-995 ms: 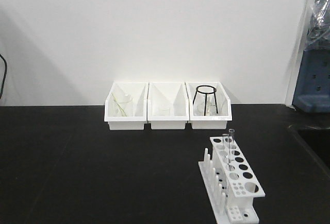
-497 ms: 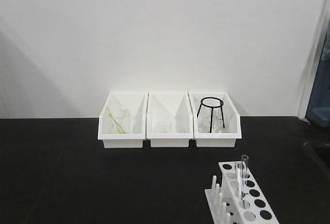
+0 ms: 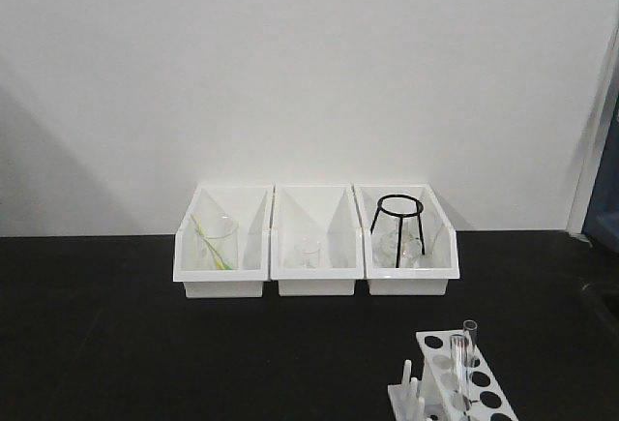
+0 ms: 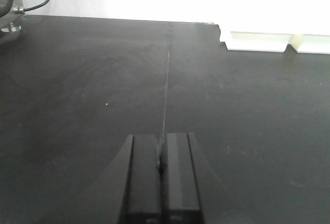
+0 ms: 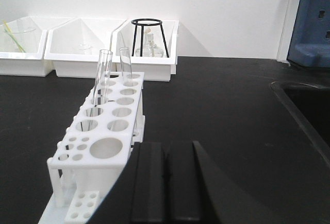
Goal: Flip and reinsert test tube from rack
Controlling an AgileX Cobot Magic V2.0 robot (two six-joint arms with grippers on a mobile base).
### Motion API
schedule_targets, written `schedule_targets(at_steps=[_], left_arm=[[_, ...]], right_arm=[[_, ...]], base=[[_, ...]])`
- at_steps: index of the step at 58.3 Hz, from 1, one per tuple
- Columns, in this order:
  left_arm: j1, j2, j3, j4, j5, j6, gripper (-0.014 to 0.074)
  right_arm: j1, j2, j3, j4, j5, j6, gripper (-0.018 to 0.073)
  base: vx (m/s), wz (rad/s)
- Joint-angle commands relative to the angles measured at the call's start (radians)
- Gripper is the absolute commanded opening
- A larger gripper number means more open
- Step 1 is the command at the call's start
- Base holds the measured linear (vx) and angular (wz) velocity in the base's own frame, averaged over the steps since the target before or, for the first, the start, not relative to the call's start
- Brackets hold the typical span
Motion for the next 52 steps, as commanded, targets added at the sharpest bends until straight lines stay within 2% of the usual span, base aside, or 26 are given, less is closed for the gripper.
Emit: schedule_targets(at_steps=[1, 16, 21, 32, 35, 44, 52], left_arm=[[-0.007, -0.011, 0.000, -0.004, -0.087, 0.000, -0.0006], [-0.007, -0.011, 0.000, -0.004, -0.087, 0.000, -0.0006], [-0.007, -0.011, 0.000, -0.004, -0.087, 0.000, -0.0006], [-0.007, -0.011, 0.000, -0.004, -0.087, 0.000, -0.0006], [-0.007, -0.011, 0.000, -0.004, -0.087, 0.000, -0.0006], [-0.007, -0.011, 0.000, -0.004, -0.087, 0.000, -0.0006], [-0.007, -0.011, 0.000, -0.004, -0.087, 0.000, -0.0006]], right_arm=[[-0.006, -0.007, 0.001, -0.005, -0.087, -0.006, -0.0008], [-0.006, -0.007, 0.001, -0.005, -0.097, -0.006, -0.0008], [-0.006, -0.007, 0.001, -0.003, -0.138, -0.006, -0.0008], [-0.005, -0.003, -0.024, 0.059, -0.457, 0.083, -0.0008], [-0.005, 0.015, -0.072, 0.046, -0.441, 0.084, -0.0008], [-0.005, 0.158, -0.241, -0.058, -0.251, 0.082, -0.0008], [-0.005, 0.318, -0.350, -0.069, -0.254, 0.082, -0.0008]], base=[[0.07, -0.02], [0.04, -0.01], [0.01, -0.01], [0.00, 0.00], [0.00, 0.00], [0.00, 0.00], [0.00, 0.00]])
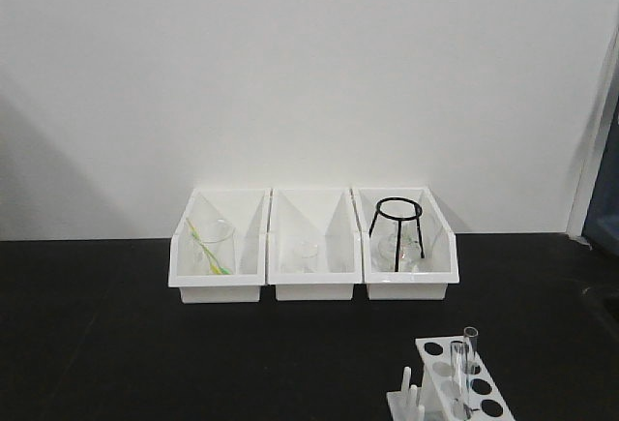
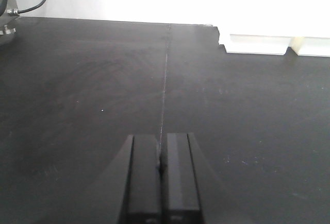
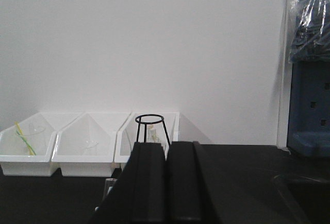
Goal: Flip and reinsert test tube from rack
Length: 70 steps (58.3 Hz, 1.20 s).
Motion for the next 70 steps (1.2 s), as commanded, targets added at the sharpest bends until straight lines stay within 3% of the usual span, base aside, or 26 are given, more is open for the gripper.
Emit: schedule_targets(at_steps=[1, 14, 23, 33, 49, 55, 70], left_arm=[[-0.007, -0.011, 0.000, -0.004, -0.087, 0.000, -0.0006], [-0.007, -0.011, 0.000, -0.004, -0.087, 0.000, -0.0006], [-0.007, -0.011, 0.000, -0.004, -0.087, 0.000, -0.0006], [-0.007, -0.011, 0.000, -0.004, -0.087, 0.000, -0.0006], [-0.007, -0.011, 0.000, -0.004, -0.087, 0.000, -0.0006], [-0.007, -0.011, 0.000, -0.004, -0.087, 0.000, -0.0006], [-0.007, -0.011, 0.000, -0.004, -0.087, 0.000, -0.0006]], right_arm=[[-0.005, 0.113, -0.094, -0.021, -0.074, 0.000, -0.0008], [-0.005, 0.301, -0.130, -0.011, -0.104, 0.000, 0.0007], [-0.005, 0.399, -0.130, -0.004, -0.104, 0.007, 0.0074], [-0.005, 0.494, -0.130, 0.012, -0.108, 0.022, 0.0204], [-0.004, 0.661, -0.130, 0.009, -0.213, 0.028, 0.0495], [-0.003, 0.742, -0.130, -0.046, -0.277, 0.028, 0.0538], [-0.003, 0.928, -0.130, -0.229, -0.493, 0.092, 0.0528]], base=[[0.00, 0.00], [0.00, 0.00], [0.00, -0.01], [0.00, 0.00], [0.00, 0.00], [0.00, 0.00], [0.00, 0.00]])
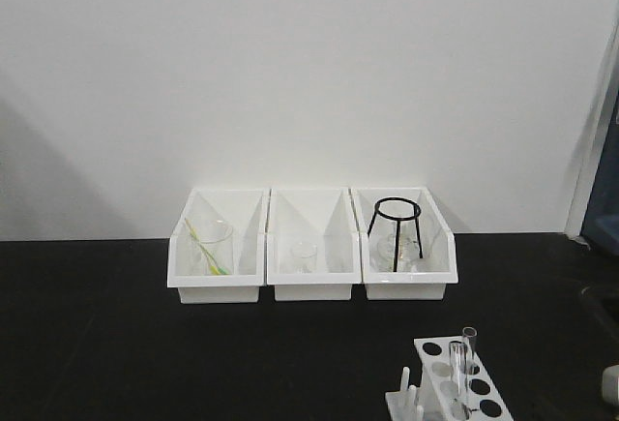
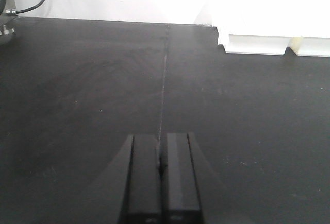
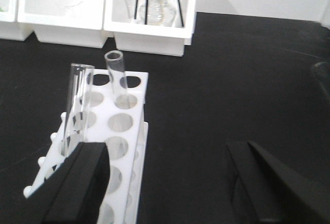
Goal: Flip and reinsert test tube from rack
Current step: 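Close the right gripper on the clear test tube in the rack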
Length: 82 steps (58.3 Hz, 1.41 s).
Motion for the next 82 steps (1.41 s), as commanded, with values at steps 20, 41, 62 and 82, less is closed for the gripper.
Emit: schedule_targets(at_steps=[20, 41, 62, 82], left_arm=[[-0.007, -0.011, 0.000, -0.004, -0.087, 0.000, -0.0006], [-0.007, -0.011, 0.000, -0.004, -0.087, 0.000, -0.0006], [-0.007, -0.011, 0.000, -0.004, -0.087, 0.000, -0.0006], [-0.007, -0.011, 0.000, -0.004, -0.087, 0.000, -0.0006]], right_arm=[[-0.003, 0.288, -0.036, -0.212, -0.525, 0.139, 0.0528], [-0.003, 0.479, -0.136, -0.222, -0.608, 0.151, 0.0528], [-0.003, 0.504, -0.189, -0.299, -0.592, 0.214, 0.0451], [-0.003, 0.541, -0.226, -0.335, -0.595, 0.232, 0.0403]], base=[[0.00, 0.00], [0.00, 0.00], [0.00, 0.00], [0.00, 0.00]])
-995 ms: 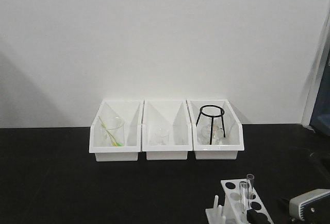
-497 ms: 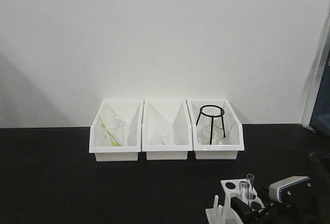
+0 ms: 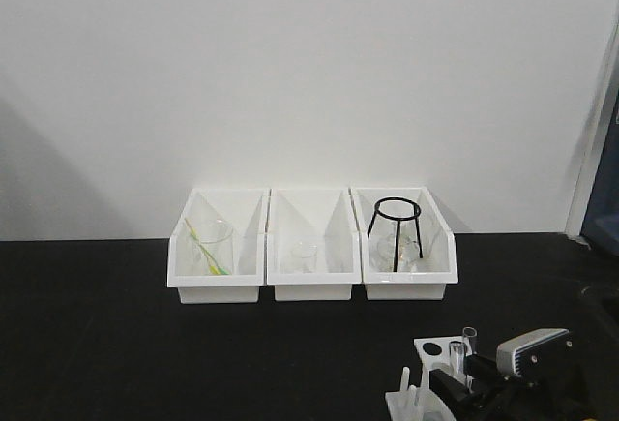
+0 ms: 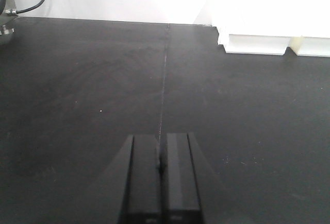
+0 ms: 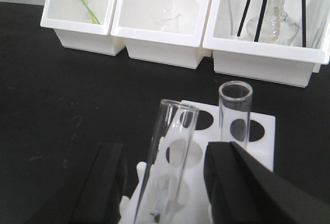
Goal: Flip and reinsert test tube from rack
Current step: 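Close the right gripper on the clear test tube in the rack, then lift the test tube out of the rack with the right gripper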
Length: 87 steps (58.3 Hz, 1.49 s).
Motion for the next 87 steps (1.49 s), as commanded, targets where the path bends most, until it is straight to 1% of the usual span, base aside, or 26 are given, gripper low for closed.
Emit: schedule_targets(at_steps=[1, 6, 15, 21, 27, 39, 46, 51, 64, 77, 82, 87], left_arm=[[-0.007, -0.011, 0.000, -0.004, -0.087, 0.000, -0.0006], [-0.007, -0.011, 0.000, -0.004, -0.087, 0.000, -0.0006], [-0.007, -0.011, 0.000, -0.004, -0.087, 0.000, -0.0006], [-0.007, -0.011, 0.000, -0.004, -0.087, 0.000, -0.0006], [-0.007, -0.011, 0.000, -0.004, -0.087, 0.000, -0.0006], [-0.007, -0.011, 0.000, -0.004, -0.087, 0.000, -0.0006], [-0.007, -0.011, 0.000, -0.004, -0.087, 0.000, -0.0006], [-0.007, -0.011, 0.000, -0.004, -0.087, 0.000, -0.0006], [-0.007, -0.011, 0.000, -0.004, -0.087, 0.000, -0.0006], [-0.007, -0.011, 0.000, -0.004, -0.087, 0.000, -0.0006], [-0.007, -0.011, 0.000, -0.004, -0.087, 0.000, -0.0006], [-0.007, -0.011, 0.000, -0.004, -0.087, 0.000, -0.0006]], right_arm=[[-0.003, -0.016, -0.049, -0.021, -0.080, 0.024, 0.0403], [-0.003, 0.000, -0.063, -0.051, -0.074, 0.062, 0.0403], [-0.003, 0.020, -0.063, -0.055, -0.073, 0.062, 0.0403], [-0.003, 0.024, -0.063, -0.054, -0.074, 0.062, 0.0382], [-0.003, 0.024, -0.063, -0.054, -0.077, 0.062, 0.0312], [-0.003, 0.024, -0.063, -0.054, -0.088, 0.062, 0.0120], [-0.003, 0.017, -0.063, -0.053, -0.105, 0.062, 0.0037], [-0.004, 0.004, -0.063, -0.053, -0.129, 0.062, -0.0004], [-0.004, -0.082, -0.063, -0.053, -0.151, 0.062, -0.0012], [-0.004, -0.233, -0.063, -0.053, -0.151, 0.062, -0.0009], [-0.004, -0.298, -0.063, -0.048, -0.120, 0.066, -0.0009], [-0.004, -0.379, -0.063, -0.048, -0.045, 0.069, -0.0009]], base=[[0.00, 0.00], [0.00, 0.00], [0.00, 0.00], [0.00, 0.00], [0.00, 0.00], [0.00, 0.00], [0.00, 0.00], [0.00, 0.00], [0.00, 0.00], [0.00, -0.01], [0.00, 0.00], [0.00, 0.00]])
